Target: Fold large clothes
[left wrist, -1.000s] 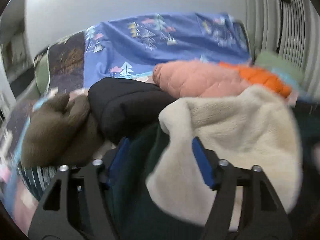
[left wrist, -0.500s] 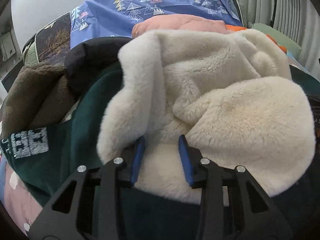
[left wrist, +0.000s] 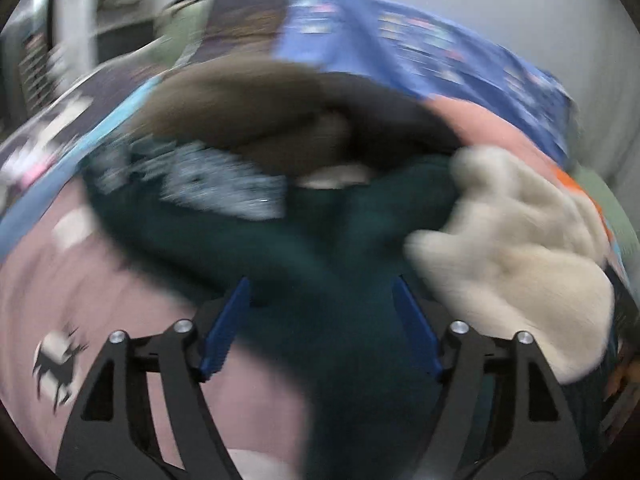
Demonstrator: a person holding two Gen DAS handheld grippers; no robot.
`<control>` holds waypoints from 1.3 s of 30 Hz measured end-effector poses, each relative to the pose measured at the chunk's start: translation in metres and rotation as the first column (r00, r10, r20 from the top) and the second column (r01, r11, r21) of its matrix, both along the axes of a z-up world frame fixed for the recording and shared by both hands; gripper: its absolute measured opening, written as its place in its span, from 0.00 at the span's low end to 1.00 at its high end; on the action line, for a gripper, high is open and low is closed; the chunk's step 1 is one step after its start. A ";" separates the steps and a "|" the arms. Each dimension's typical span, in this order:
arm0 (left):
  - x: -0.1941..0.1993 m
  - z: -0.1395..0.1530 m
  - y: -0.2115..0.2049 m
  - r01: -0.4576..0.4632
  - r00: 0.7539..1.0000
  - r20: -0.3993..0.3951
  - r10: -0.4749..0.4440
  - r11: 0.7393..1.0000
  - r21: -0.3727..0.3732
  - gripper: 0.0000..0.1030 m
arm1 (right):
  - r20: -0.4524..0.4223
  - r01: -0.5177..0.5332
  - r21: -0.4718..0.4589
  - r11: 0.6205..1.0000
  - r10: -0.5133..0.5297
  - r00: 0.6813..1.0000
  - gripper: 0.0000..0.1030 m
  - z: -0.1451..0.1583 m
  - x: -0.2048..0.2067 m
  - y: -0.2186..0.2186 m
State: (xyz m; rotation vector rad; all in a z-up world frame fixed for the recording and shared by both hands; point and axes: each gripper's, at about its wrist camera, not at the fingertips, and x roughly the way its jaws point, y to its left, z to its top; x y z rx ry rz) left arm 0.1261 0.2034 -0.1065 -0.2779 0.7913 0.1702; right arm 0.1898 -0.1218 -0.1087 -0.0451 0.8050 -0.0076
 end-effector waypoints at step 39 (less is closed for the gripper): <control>0.000 0.192 0.013 0.082 0.884 0.454 -0.113 0.993 0.087 0.09 | 0.031 -0.013 -0.037 0.999 0.014 0.999 0.38 -0.001 -0.004 0.005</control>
